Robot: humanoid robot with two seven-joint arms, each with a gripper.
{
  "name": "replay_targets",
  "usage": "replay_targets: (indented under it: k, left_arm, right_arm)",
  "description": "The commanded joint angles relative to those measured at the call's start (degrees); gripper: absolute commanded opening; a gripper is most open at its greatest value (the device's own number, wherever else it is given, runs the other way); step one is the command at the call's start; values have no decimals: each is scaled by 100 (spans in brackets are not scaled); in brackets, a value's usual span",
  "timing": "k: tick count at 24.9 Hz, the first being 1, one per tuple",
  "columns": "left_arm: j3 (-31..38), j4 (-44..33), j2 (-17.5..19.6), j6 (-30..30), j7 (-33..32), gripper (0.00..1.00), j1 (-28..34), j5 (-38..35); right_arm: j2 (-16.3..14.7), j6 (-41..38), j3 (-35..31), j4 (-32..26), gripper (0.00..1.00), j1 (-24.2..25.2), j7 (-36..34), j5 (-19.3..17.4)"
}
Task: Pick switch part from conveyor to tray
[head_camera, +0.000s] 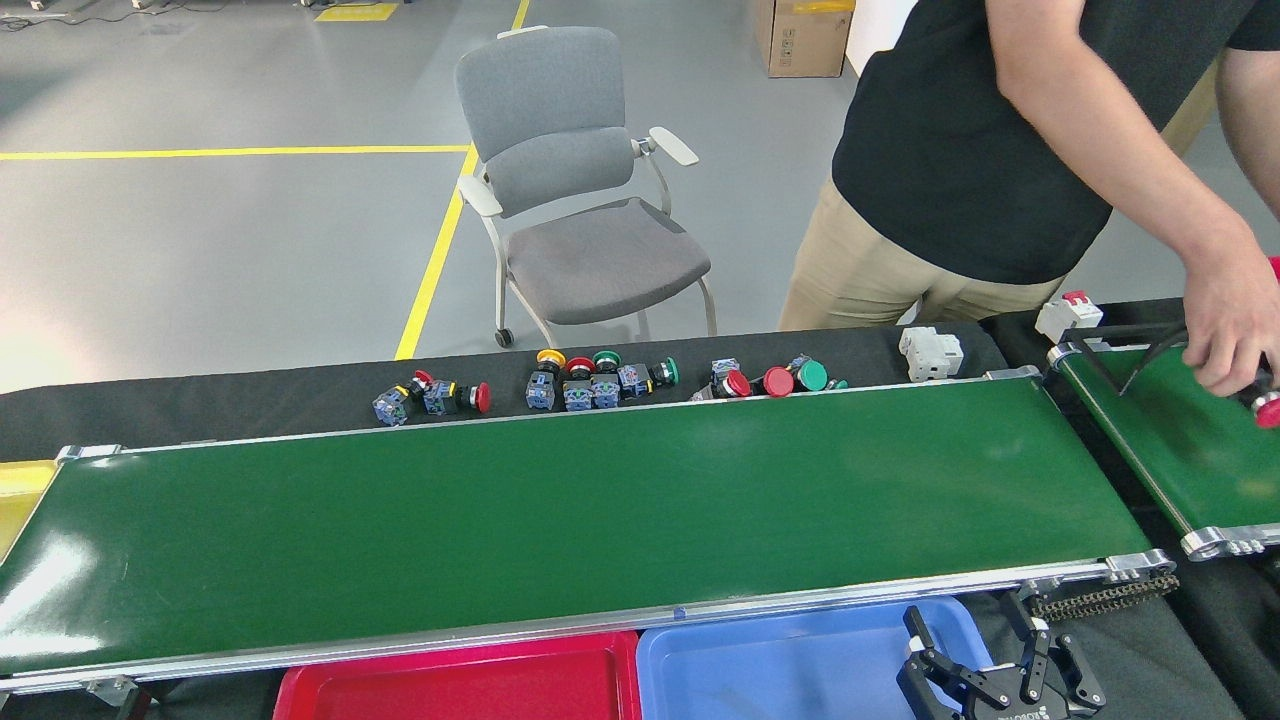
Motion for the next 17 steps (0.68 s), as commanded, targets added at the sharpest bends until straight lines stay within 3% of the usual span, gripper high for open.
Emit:
replay_targets:
  k: [1, 17]
  left_arm:
    - [8, -50, -54, 27, 81, 100, 8, 20]
    - [25, 47, -10, 1, 107, 100, -10, 56]
  right_arm:
    - [-18, 21, -37, -68, 100, -14, -53, -18]
    - [0, 21, -37, -103, 100, -14, -79, -45]
